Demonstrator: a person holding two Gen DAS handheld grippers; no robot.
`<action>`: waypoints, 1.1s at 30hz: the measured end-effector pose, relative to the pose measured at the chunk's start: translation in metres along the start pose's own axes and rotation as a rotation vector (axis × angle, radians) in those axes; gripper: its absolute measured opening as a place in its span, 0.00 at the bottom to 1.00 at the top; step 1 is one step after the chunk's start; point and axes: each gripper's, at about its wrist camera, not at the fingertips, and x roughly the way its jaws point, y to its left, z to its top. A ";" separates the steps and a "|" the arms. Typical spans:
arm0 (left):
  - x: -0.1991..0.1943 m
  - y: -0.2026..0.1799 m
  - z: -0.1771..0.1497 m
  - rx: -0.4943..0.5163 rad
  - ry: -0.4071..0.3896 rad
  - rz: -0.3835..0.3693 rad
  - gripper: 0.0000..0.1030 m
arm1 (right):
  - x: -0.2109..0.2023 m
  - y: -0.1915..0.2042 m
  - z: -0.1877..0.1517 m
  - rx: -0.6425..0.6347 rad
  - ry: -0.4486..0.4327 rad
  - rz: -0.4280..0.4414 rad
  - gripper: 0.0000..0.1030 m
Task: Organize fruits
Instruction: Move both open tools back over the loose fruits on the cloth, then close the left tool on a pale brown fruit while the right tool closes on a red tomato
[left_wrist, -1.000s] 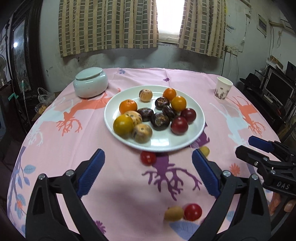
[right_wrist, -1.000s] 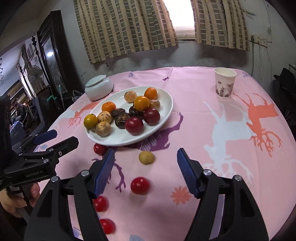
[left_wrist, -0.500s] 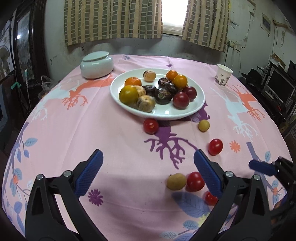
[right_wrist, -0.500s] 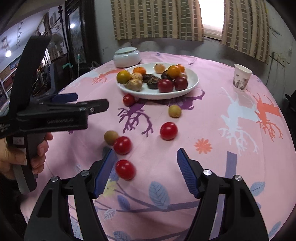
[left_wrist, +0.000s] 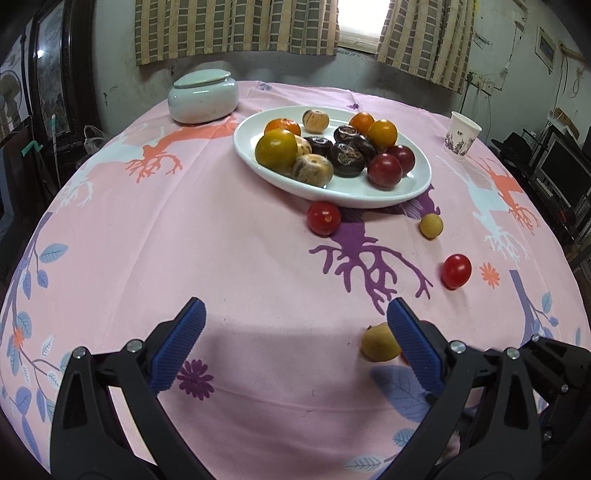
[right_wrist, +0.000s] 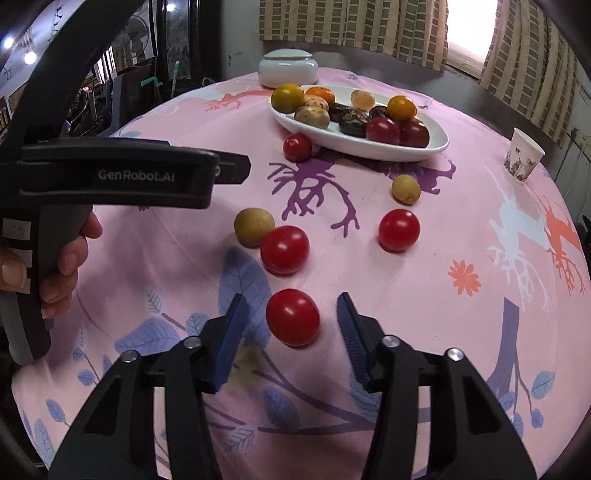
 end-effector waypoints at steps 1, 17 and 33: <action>0.001 -0.001 -0.001 0.007 0.004 -0.001 0.97 | 0.000 -0.002 0.000 0.008 0.000 0.007 0.38; 0.000 -0.022 -0.026 0.269 0.055 -0.036 0.97 | -0.024 -0.039 -0.001 0.150 -0.061 0.051 0.30; 0.025 -0.049 -0.019 0.368 0.074 -0.203 0.38 | -0.015 -0.038 -0.004 0.127 -0.027 0.056 0.32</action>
